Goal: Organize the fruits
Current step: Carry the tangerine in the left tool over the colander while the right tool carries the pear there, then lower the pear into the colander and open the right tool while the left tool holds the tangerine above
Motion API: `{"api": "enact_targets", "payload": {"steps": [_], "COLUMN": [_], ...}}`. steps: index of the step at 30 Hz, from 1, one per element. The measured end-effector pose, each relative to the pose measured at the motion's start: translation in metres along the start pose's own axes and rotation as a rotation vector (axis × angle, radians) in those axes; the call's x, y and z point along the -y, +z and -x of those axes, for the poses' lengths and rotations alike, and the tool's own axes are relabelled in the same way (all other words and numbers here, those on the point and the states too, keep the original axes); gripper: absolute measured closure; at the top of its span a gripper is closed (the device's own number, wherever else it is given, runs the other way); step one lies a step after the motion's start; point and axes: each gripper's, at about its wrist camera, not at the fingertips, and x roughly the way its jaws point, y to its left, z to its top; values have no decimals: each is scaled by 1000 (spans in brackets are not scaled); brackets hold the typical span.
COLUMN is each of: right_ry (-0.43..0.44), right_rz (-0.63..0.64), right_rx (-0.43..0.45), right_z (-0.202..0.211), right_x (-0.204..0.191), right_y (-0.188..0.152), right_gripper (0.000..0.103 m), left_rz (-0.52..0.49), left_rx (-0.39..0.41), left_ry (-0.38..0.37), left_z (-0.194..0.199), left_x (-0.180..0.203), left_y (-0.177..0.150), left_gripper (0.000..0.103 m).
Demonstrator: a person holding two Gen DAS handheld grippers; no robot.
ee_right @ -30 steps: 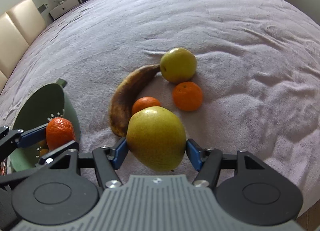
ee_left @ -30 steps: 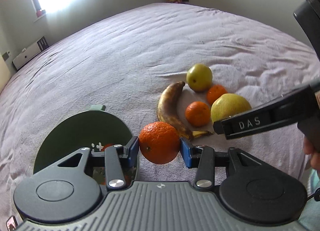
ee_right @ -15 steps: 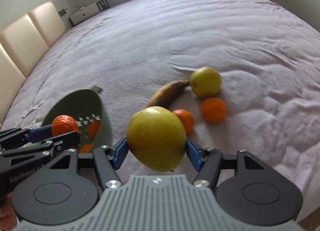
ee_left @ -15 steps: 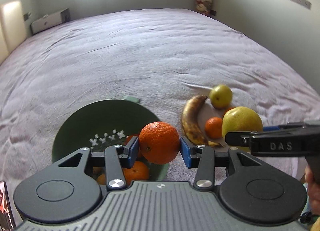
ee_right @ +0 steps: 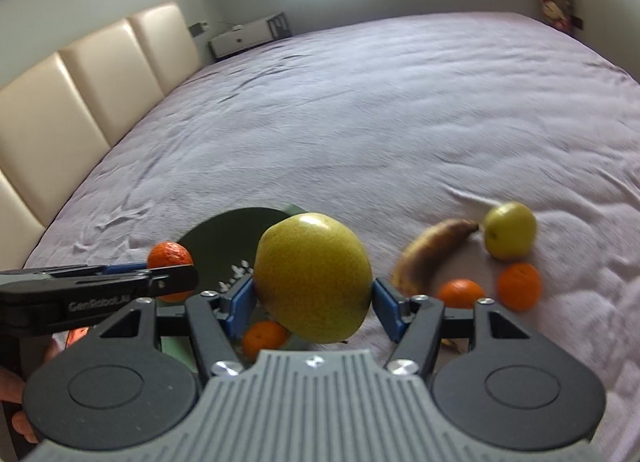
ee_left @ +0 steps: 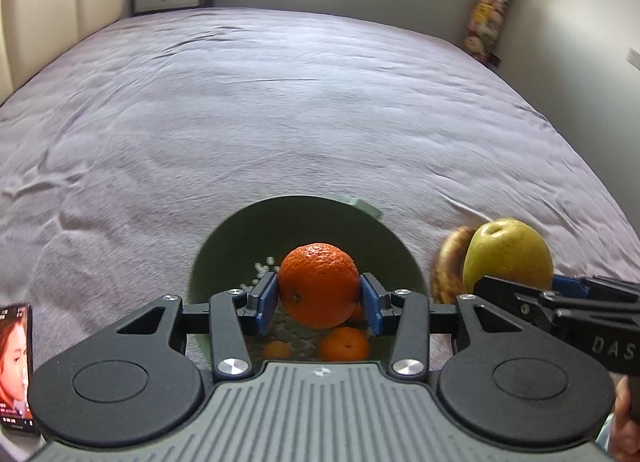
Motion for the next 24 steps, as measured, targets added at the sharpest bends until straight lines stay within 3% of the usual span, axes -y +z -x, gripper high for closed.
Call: {"api": "enact_targets", "payload": {"steps": [15,24], "right_ry": [41,27], "right_rz": [209,271], "right_rx": [-57,-101], "right_z": [-51,-81], "right_x": [-48,-49], "right_y": [-1,-7], "right_gripper": [43,43], "left_rz": [84,115], "left_rx": [-61,-111], "left_ry": [34,25], "left_z": [-31,-50], "left_x": [-39,-46], "left_y": [2,-2], "left_gripper": [53,53]}}
